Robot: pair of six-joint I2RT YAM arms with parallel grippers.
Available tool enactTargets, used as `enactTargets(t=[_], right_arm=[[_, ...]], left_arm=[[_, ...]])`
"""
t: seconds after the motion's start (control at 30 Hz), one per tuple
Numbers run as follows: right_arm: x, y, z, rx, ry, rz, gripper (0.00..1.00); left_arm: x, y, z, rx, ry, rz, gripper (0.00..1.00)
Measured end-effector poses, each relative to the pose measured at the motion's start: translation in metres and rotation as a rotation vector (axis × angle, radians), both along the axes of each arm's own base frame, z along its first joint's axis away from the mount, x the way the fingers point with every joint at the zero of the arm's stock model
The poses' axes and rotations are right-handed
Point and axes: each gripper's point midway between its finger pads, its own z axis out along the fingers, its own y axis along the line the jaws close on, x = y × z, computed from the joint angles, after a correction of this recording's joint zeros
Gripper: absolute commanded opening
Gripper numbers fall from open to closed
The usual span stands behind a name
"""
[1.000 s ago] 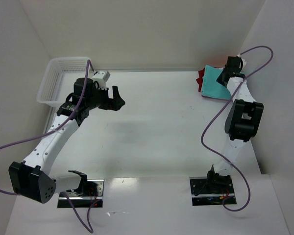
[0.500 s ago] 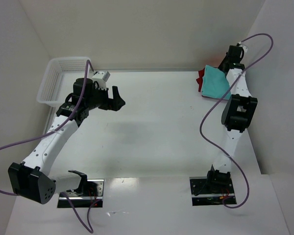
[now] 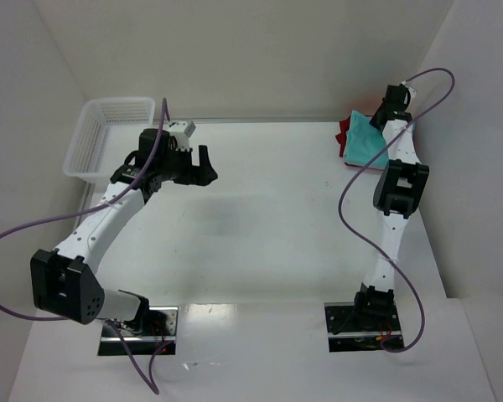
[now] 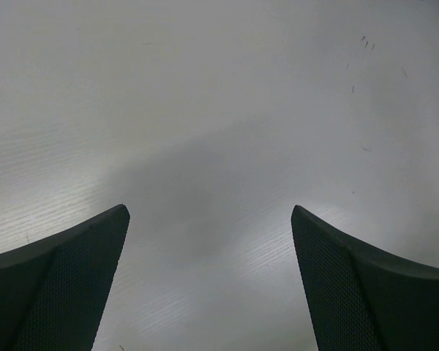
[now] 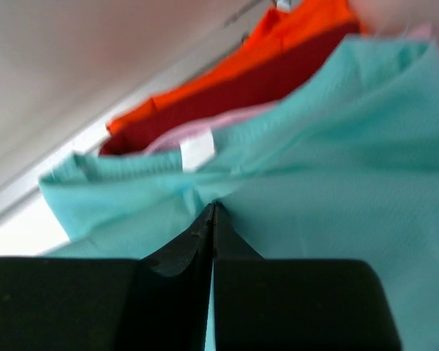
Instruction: Fold and stack the t-shirts
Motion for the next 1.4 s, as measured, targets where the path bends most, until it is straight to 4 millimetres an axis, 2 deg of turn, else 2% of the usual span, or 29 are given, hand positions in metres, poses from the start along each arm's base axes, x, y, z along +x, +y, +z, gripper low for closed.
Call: enactTargets(t=[0.1, 0.27, 0.4, 0.63, 0.97, 1.4], right_arm=[[0.009, -0.009, 0.006, -0.007, -0.030, -0.010, 0.02], [0.017, -0.016, -0.004, -0.005, -0.037, -0.015, 0.03], [0.021, -0.015, -0.013, 0.002, -0.033, -0.005, 0.03], [0.030, -0.013, -0.015, 0.009, -0.056, 0.011, 0.06], [0.042, -0.009, -0.027, 0.027, -0.076, 0.044, 0.06], [0.056, -0.007, -0.020, 0.034, -0.139, 0.074, 0.06]], left_arm=[[0.003, -0.001, -0.007, 0.004, 0.020, 0.000, 0.99], [0.014, -0.004, -0.015, 0.010, 0.047, 0.000, 0.99], [0.022, -0.007, -0.017, 0.010, 0.051, -0.002, 0.99], [0.024, -0.008, -0.011, 0.005, 0.038, -0.005, 0.99], [0.029, -0.009, -0.018, 0.012, 0.059, -0.006, 0.99], [0.033, -0.010, -0.024, 0.013, 0.077, -0.009, 0.99]])
